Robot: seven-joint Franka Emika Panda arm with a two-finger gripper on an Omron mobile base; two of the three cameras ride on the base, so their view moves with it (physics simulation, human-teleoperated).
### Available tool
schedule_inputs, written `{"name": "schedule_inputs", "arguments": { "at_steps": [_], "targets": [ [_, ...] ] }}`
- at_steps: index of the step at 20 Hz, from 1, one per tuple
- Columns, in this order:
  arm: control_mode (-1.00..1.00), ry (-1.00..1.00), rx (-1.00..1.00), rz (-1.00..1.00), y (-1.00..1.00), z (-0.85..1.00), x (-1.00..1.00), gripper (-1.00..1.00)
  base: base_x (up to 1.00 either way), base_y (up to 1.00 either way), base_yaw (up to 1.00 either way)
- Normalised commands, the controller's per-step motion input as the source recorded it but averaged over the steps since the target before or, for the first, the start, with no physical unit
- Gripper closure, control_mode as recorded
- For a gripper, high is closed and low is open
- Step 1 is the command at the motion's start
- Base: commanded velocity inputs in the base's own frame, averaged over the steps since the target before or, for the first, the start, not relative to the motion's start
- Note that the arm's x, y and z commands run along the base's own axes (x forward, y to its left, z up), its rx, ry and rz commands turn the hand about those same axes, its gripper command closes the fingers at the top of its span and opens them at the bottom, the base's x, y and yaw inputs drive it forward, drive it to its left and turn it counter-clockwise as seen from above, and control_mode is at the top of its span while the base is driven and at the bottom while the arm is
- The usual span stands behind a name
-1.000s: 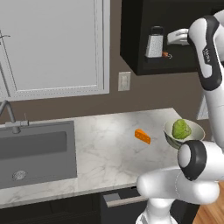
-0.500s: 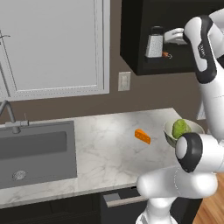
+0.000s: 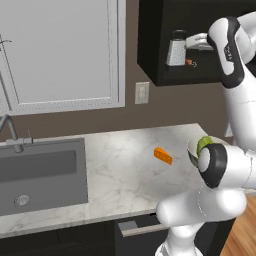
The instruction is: Pick the cheese from the fridge and the cheese grater from the cabinet and place them next to the salad bowl.
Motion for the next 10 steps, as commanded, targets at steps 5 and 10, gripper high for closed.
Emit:
{"name": "schedule_inputs", "arguments": {
  "at_steps": [5, 10],
  "targets": [
    [-1.0, -0.03, 0.0, 0.07, -0.08, -0.05, 0.26, -1.0, 0.0, 0.0, 0.0],
    [-1.0, -0.02, 0.01, 0.08, -0.13, -0.02, 0.25, -1.0, 0.0, 0.0, 0.0]
  ]
}}
